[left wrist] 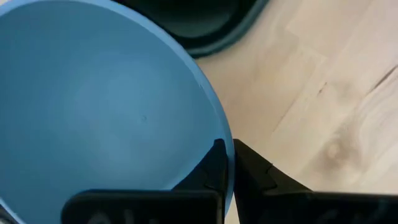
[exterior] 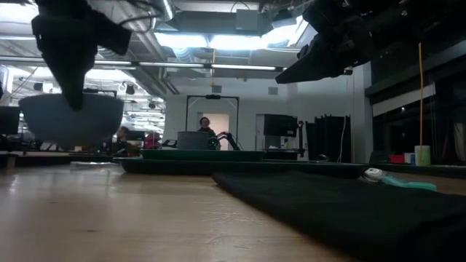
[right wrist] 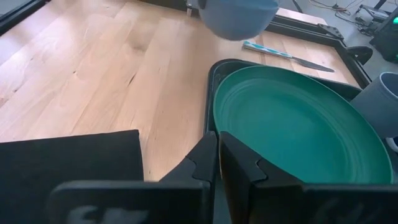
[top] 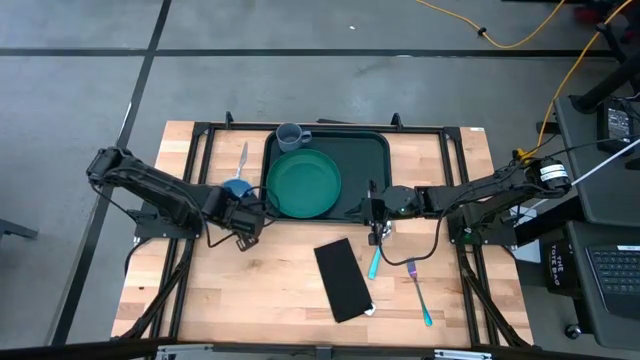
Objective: Set up tray
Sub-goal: Put the blue bowl on top of the green plate on the black tray
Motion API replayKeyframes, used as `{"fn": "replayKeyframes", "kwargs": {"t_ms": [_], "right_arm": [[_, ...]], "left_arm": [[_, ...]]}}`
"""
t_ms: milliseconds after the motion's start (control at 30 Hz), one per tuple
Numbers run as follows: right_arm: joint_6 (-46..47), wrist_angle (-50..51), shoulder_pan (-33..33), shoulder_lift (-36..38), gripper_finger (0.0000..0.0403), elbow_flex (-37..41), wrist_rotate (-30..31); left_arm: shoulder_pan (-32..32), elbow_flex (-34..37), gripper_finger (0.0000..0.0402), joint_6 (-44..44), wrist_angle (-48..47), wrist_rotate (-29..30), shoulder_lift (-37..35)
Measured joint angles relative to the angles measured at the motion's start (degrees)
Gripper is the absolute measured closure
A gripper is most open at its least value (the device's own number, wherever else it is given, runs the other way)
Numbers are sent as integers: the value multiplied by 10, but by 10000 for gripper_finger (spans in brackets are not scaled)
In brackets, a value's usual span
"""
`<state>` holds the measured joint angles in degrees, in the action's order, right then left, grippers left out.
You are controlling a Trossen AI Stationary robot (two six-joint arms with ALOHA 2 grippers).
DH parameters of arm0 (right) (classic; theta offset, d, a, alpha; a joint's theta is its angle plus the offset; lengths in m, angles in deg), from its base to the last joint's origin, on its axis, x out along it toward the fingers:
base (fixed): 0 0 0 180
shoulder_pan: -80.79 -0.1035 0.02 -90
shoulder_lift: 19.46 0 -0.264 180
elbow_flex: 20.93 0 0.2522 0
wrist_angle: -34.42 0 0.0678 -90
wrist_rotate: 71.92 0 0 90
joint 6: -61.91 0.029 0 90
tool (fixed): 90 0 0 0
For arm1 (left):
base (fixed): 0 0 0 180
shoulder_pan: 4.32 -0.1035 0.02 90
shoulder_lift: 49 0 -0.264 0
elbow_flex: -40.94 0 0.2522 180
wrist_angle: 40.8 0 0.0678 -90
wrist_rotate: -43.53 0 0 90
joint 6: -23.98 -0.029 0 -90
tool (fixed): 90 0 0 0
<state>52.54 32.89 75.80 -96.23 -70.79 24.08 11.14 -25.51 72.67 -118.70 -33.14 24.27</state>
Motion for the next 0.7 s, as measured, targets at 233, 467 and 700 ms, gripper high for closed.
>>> {"fn": "replayKeyframes", "kwargs": {"t_ms": [233,467,700], "right_arm": [[-1,-3,0,0,377,0,0],[0,-4,0,0,377,0,0],[0,-4,0,0,377,0,0]], "left_arm": [[11,-39,399,-12,-4,48,0],[14,-65,399,-52,-4,95,0],[13,-74,399,-82,1,125,0]]}}
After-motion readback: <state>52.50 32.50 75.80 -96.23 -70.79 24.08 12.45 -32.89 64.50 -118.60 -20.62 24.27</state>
